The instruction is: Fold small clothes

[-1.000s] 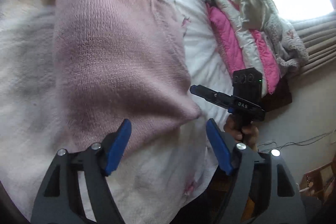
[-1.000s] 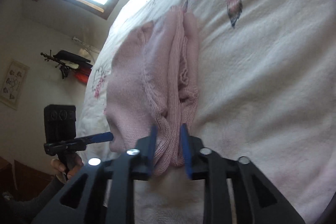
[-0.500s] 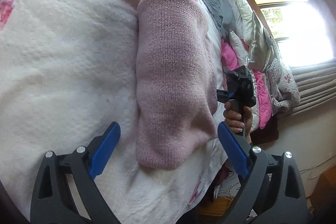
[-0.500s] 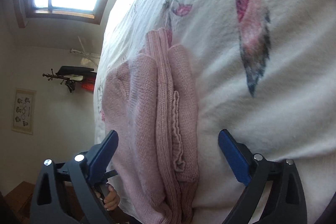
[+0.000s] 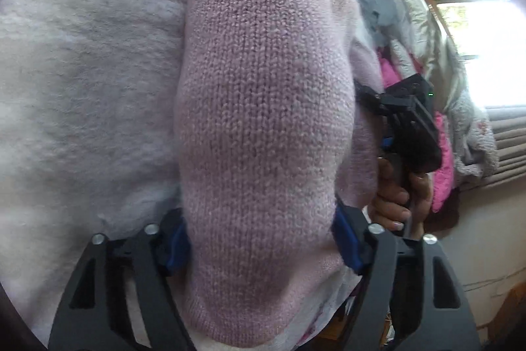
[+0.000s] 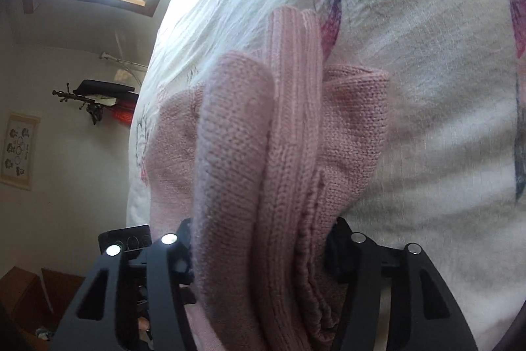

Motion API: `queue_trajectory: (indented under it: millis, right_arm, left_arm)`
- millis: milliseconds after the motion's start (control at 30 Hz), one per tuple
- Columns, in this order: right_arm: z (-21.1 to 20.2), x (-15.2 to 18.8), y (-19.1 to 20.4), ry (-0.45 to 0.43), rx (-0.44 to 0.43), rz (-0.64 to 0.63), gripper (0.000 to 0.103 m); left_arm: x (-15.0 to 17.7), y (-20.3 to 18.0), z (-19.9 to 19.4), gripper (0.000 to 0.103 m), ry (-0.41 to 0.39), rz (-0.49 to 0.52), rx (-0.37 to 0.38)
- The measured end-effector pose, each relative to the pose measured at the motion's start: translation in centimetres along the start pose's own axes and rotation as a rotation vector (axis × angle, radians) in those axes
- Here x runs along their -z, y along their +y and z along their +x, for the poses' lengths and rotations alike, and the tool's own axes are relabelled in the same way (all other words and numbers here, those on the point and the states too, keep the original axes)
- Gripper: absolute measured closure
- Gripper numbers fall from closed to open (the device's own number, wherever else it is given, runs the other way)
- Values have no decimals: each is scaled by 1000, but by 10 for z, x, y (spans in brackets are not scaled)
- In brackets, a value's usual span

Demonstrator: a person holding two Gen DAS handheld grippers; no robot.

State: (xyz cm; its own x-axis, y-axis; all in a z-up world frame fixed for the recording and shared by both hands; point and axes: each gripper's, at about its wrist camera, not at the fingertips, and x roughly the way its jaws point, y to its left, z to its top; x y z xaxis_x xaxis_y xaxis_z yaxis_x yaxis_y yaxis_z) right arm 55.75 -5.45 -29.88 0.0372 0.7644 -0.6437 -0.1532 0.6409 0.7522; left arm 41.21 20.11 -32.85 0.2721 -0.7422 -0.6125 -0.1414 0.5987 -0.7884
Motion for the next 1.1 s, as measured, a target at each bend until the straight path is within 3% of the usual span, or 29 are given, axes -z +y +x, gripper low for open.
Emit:
queue_trajectory:
  millis: [100,267,467,600,667,700,733,767,833,867,967,1000,1100]
  right_arm:
    - [-9,11,16,-42,-24,8,52]
    - [-19,43,50,-80,-67,-4,53]
    - [9,110,105,-20,-156,-50,53]
    - [56,162,127,65,-190,-68,51]
    - [89,181,123,124,-137,-70,43]
    - [102,187,118,137,-70,-59,33]
    - [109,191,115,131,-26,-58,30]
    - [105,195,114,115,-32,-50,29]
    - [78,202,113,46,-43,15,13]
    - [59,205,112,-6,-60,23,11]
    - [7,219,123,-133,-59,-16,15]
    - [-2,221,130,-147,-53,-45,24]
    - [-4,220,150,-145,11,-133,42]
  left_arm:
    - [0,-11,-14,51,23,-5,-39]
    - [20,-28,-61,52,7,25,-64]
    - [93,-12,-138,52,-43,25,-94]
    - [157,34,-178,47,-94,-33,-104]
    - [179,65,-174,38,-76,-83,-129]
    - [185,76,-167,36,-57,-111,-167]
    - [190,83,-160,35,-48,-125,-193]
    - [194,85,-159,34,-53,-116,-182]
    - [200,76,-174,31,-103,-86,-176]
    - [203,70,-188,29,-146,-72,-169]
    - [224,50,-234,22,-314,16,-212]
    - [233,37,-245,21,-358,72,-222]
    - [254,15,-255,21,-378,180,-77]
